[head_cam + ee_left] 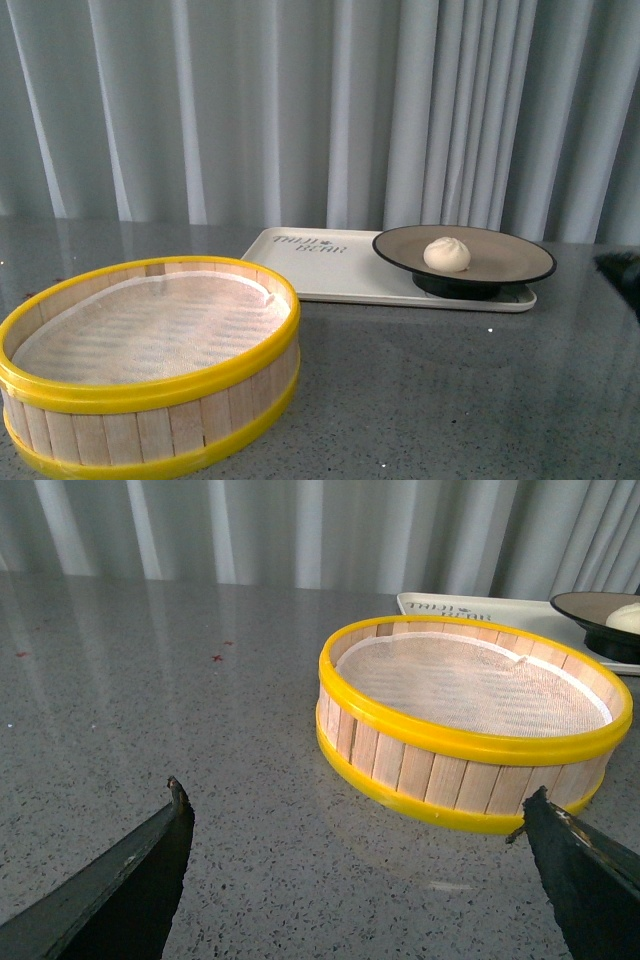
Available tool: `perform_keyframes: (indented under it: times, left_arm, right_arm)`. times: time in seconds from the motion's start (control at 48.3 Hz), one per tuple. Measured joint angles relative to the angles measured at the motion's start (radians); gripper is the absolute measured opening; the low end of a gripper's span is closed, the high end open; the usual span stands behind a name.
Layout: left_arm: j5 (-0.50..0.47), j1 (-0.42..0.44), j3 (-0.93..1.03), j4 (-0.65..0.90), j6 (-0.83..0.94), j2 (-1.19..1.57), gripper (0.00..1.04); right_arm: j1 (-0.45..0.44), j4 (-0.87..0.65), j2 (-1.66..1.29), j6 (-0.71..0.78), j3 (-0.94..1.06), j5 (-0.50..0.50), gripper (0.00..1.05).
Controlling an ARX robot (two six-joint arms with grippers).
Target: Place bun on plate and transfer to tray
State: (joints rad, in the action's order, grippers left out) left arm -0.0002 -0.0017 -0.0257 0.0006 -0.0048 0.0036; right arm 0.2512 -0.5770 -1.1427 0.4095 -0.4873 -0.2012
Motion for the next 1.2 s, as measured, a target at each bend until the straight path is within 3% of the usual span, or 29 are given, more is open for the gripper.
perform_keyframes:
  times: [0.062, 0.186, 0.455, 0.58, 0.704, 0.766, 1.201]
  left_arm:
    - [0.000, 0.000, 0.000, 0.000, 0.000, 0.000, 0.98]
    - [-0.002, 0.000, 0.000, 0.000, 0.000, 0.000, 0.98]
    - [0.000, 0.000, 0.000, 0.000, 0.000, 0.000, 0.98]
    - [0.000, 0.000, 0.000, 0.000, 0.000, 0.000, 0.98]
    - [0.000, 0.000, 0.000, 0.000, 0.000, 0.000, 0.98]
    - [0.000, 0.000, 0.000, 0.000, 0.000, 0.000, 0.98]
    - [0.000, 0.000, 0.000, 0.000, 0.000, 0.000, 0.98]
  right_arm:
    - [-0.011, -0.096, 0.015, -0.141, 0.056, -0.026, 0.79]
    - [-0.039, -0.133, 0.079, -0.305, 0.138, 0.003, 0.62]
    - [-0.104, -0.135, 0.198, -0.385, 0.266, 0.058, 0.25]
    - [-0.134, -0.114, 0.279, -0.391, 0.323, 0.091, 0.01]
    - [-0.164, -0.075, 0.364, -0.396, 0.372, 0.117, 0.02]
    - [-0.220, -0.047, 0.412, -0.396, 0.394, 0.196, 0.02]
    - [-0.249, 0.045, 0.605, -0.399, 0.483, 0.200, 0.02]
